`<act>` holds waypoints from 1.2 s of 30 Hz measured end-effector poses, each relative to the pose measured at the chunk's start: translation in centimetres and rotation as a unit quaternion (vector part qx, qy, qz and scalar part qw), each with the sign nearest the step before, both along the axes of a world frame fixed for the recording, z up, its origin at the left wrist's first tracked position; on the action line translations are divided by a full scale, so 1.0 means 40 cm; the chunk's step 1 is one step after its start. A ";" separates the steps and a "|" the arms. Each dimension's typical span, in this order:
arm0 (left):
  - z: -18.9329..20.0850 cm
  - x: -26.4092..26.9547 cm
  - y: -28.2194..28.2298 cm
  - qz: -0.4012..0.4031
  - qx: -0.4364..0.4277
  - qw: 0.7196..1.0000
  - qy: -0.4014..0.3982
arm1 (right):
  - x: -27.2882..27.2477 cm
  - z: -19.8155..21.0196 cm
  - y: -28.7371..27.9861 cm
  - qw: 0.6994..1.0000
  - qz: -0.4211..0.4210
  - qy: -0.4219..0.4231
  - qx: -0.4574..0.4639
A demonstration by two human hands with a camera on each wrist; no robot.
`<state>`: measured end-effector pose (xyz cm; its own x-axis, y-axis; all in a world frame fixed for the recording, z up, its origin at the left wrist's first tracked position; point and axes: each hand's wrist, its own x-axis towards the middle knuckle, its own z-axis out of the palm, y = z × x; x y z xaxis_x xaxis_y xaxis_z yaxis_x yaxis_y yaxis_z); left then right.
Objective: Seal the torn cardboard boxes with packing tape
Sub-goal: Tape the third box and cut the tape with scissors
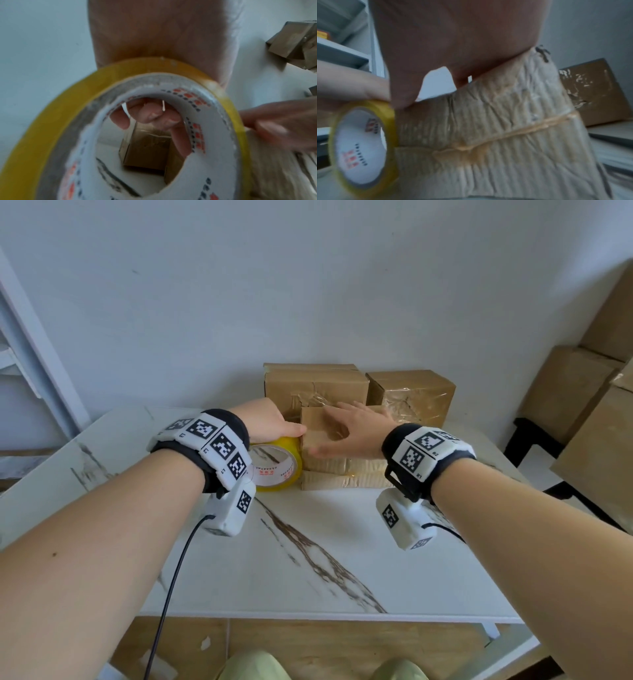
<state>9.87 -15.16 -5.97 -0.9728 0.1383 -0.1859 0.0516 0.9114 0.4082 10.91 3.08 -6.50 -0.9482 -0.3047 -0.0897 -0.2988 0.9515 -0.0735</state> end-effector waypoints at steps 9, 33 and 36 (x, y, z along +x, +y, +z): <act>-0.006 0.024 -0.080 0.042 0.224 0.972 -0.058 | 0.006 0.057 -0.069 0.997 0.045 -0.052 0.033; 0.050 0.021 -0.171 0.009 0.328 0.944 0.015 | -0.030 0.067 -0.071 0.960 0.036 -0.064 -0.271; 0.057 0.022 -0.211 0.069 0.268 0.959 0.068 | -0.025 0.073 -0.035 0.942 0.028 -0.091 -0.321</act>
